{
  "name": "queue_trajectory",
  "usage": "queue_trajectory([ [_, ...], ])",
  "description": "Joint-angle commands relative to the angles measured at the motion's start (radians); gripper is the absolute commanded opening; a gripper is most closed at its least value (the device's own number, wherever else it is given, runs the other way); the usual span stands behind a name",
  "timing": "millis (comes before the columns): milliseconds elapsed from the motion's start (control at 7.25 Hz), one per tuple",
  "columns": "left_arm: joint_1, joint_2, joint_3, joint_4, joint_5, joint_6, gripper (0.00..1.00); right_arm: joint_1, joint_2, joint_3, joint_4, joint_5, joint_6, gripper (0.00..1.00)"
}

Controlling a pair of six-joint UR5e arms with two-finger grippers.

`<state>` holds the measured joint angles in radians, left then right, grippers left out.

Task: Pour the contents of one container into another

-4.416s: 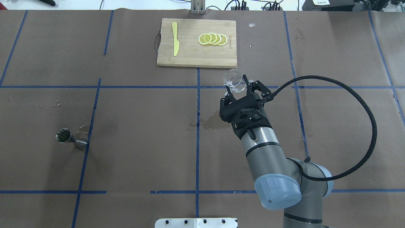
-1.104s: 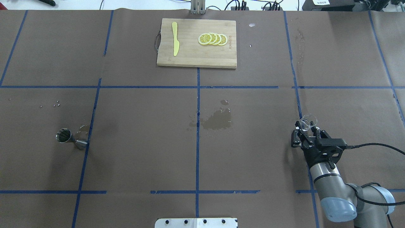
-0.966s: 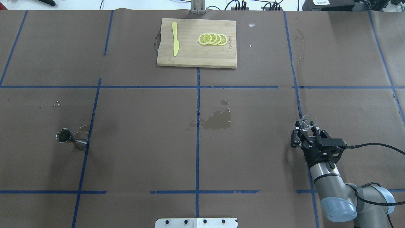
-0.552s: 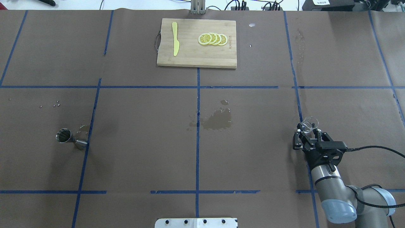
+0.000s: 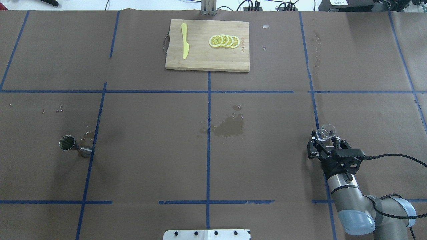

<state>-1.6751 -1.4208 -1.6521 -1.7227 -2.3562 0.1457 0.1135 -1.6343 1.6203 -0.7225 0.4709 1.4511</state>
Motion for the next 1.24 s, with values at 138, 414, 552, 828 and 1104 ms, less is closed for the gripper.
queue_trajectory([
  [138, 0.0, -0.001, -0.002, 0.0, 0.0, 0.0, 1.0, 0.0, 0.004, 0.012, 0.0, 0.0, 0.0, 1.0],
  [414, 0.0, -0.001, -0.002, 0.0, 0.0, 0.0, 1.0, 0.005, -0.007, 0.044, 0.002, 0.0, -0.003, 1.0],
  [552, 0.0, -0.001, -0.003, 0.0, 0.0, 0.0, 1.0, 0.018, -0.019, 0.082, 0.002, -0.002, -0.018, 1.0],
  [828, 0.0, -0.003, -0.003, 0.0, 0.0, 0.002, 1.0, 0.034, -0.074, 0.175, 0.0, 0.0, -0.094, 1.0],
  [1104, 0.0, -0.003, -0.003, 0.0, 0.0, 0.002, 1.0, 0.093, -0.081, 0.257, -0.005, 0.05, -0.211, 1.0],
])
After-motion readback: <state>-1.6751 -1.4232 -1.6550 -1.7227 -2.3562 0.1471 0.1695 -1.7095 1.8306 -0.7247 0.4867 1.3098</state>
